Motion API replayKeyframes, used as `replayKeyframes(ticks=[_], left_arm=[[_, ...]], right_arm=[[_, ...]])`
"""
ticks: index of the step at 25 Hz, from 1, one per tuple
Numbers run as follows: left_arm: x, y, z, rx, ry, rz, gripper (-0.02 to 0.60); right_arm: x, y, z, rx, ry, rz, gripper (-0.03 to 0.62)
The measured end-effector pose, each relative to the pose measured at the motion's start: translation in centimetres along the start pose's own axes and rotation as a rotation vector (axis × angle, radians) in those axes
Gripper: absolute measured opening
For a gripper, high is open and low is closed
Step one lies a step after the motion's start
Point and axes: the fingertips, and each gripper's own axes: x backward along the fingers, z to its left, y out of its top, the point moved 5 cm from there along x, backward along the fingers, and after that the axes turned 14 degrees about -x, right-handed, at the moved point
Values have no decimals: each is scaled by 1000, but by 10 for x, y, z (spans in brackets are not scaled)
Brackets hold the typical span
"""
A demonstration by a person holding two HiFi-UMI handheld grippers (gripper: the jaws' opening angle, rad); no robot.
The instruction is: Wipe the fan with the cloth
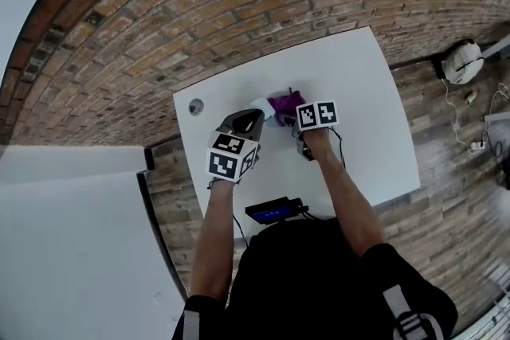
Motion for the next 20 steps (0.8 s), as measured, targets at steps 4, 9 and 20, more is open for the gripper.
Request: replayKeyframes(ticks=[4, 9, 20], left_arm=[[0, 0, 3, 4, 5, -9, 14], [0, -2, 2, 18, 6, -18, 14], [-1, -3, 3, 40, 4, -38, 14]], right_arm=[[12, -56, 2, 62, -23, 201, 66], [28, -8, 13, 104, -52, 48, 66], [6, -17, -3, 108, -40, 194, 66]])
